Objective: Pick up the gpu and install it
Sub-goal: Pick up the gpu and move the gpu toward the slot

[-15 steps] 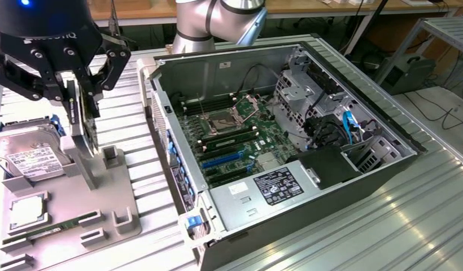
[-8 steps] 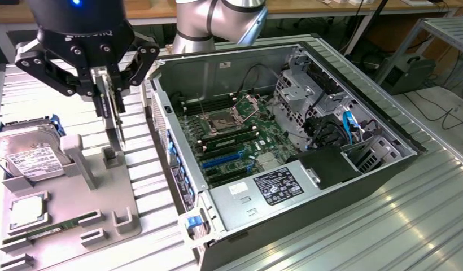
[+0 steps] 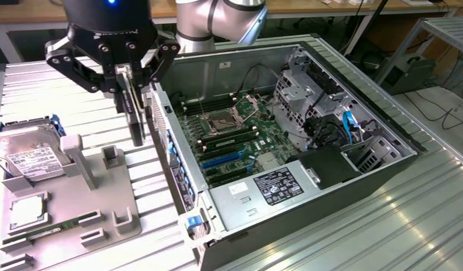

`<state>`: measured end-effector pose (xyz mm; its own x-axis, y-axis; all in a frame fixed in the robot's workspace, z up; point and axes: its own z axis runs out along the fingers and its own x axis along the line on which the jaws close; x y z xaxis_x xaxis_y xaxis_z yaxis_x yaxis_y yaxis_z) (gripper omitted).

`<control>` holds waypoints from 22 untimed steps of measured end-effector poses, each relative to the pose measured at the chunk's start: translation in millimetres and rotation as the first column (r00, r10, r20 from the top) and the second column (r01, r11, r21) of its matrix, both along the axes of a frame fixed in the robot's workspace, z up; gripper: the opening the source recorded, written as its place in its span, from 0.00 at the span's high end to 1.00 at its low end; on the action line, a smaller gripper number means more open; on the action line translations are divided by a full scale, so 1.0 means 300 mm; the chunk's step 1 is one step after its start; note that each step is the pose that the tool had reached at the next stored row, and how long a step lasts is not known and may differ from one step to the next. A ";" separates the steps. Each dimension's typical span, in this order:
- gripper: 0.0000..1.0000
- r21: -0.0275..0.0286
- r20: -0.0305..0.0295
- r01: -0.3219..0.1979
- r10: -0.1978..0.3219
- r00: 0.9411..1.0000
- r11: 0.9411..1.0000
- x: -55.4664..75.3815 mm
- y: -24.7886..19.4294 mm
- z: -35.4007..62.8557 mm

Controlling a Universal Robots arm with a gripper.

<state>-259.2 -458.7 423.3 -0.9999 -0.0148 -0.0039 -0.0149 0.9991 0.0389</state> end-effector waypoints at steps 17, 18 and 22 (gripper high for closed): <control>0.71 0.000 0.000 0.000 0.000 1.000 1.000 0.152 0.000 0.000; 0.71 0.000 0.000 0.000 0.000 1.000 1.000 0.160 0.000 0.000; 0.71 0.000 0.000 0.000 0.000 1.000 1.000 0.194 0.000 0.000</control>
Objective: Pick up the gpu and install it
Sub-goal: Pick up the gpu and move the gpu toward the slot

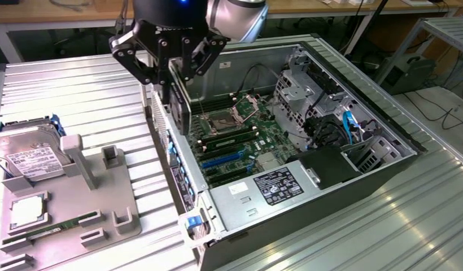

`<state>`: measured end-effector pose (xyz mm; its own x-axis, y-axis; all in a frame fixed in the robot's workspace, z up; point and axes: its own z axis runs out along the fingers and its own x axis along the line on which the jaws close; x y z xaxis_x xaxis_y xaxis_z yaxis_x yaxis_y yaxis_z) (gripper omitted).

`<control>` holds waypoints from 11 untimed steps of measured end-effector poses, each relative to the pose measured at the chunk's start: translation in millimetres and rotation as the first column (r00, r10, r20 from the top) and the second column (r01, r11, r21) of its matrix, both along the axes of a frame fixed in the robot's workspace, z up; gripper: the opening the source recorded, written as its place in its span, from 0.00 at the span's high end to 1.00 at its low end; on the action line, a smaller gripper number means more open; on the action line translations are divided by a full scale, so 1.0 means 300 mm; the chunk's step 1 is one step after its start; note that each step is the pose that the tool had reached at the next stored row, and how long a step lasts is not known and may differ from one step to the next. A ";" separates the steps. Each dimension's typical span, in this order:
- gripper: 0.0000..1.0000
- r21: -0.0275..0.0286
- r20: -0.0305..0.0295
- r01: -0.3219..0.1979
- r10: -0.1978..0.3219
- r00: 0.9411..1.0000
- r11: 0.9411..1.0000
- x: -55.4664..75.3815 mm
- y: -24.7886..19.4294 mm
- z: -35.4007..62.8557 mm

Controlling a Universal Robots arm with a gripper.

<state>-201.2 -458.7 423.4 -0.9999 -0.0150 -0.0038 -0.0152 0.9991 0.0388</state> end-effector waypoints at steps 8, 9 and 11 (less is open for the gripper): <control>0.71 0.000 0.000 -0.001 0.001 1.000 1.000 0.044 0.000 0.000; 0.71 0.000 0.000 -0.001 0.001 1.000 1.000 0.051 0.000 0.000; 0.71 0.000 0.000 -0.001 0.001 1.000 1.000 0.064 0.000 0.000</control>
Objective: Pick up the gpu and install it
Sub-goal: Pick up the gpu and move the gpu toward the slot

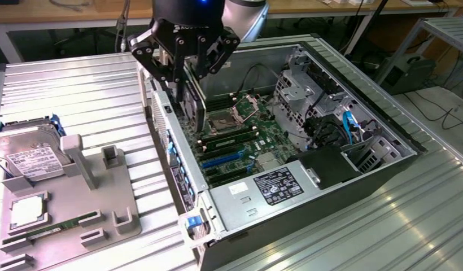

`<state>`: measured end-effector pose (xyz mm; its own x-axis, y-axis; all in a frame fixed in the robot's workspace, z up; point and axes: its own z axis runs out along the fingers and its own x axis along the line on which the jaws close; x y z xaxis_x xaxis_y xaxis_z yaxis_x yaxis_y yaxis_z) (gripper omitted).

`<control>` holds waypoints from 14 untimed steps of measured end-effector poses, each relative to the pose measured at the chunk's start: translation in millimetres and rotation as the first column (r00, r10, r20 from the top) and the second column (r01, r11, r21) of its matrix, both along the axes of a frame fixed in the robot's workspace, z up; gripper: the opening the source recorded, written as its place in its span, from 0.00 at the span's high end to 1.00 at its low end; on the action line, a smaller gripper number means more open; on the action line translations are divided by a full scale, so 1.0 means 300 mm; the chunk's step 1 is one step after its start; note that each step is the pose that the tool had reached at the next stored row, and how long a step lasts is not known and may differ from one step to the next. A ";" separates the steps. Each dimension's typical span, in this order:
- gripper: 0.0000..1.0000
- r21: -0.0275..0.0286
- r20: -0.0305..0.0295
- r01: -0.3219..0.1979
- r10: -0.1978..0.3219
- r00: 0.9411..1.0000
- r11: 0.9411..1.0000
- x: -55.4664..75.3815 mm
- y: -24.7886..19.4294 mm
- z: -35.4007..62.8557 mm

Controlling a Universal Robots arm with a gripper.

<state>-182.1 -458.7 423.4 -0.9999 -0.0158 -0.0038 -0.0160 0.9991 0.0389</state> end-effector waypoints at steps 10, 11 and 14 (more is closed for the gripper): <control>0.71 0.000 0.000 -0.001 0.001 1.000 1.000 0.087 0.000 0.000; 0.71 0.000 0.000 -0.001 0.001 1.000 1.000 0.094 0.000 0.000; 0.71 0.000 0.000 -0.001 0.001 1.000 1.000 0.114 0.000 0.000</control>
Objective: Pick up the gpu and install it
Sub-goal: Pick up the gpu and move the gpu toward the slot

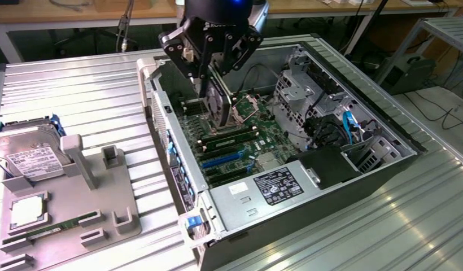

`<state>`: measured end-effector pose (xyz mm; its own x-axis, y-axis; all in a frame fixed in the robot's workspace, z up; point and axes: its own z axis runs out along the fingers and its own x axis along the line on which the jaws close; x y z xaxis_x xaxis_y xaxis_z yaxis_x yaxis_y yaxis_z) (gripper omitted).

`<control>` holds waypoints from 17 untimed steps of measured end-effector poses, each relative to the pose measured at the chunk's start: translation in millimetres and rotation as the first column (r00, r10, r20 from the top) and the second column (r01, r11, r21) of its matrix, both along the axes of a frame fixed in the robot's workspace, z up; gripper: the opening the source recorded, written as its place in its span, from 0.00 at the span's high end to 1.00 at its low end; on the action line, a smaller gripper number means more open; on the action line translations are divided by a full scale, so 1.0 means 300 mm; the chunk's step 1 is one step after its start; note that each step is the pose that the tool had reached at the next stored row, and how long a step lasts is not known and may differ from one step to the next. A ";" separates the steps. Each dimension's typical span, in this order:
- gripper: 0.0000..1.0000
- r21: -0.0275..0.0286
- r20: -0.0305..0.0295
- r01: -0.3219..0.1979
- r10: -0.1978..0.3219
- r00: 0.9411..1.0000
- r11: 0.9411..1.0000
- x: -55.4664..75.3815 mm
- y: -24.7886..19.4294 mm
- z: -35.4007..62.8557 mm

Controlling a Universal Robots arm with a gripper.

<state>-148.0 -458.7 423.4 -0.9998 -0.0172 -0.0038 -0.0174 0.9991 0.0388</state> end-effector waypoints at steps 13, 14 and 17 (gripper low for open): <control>0.71 0.000 0.000 -0.005 0.005 1.000 1.000 0.103 0.000 -0.001; 0.71 0.000 0.000 -0.005 0.005 1.000 1.000 0.111 0.000 -0.001; 0.71 0.000 0.000 -0.006 0.006 1.000 1.000 0.123 0.000 -0.001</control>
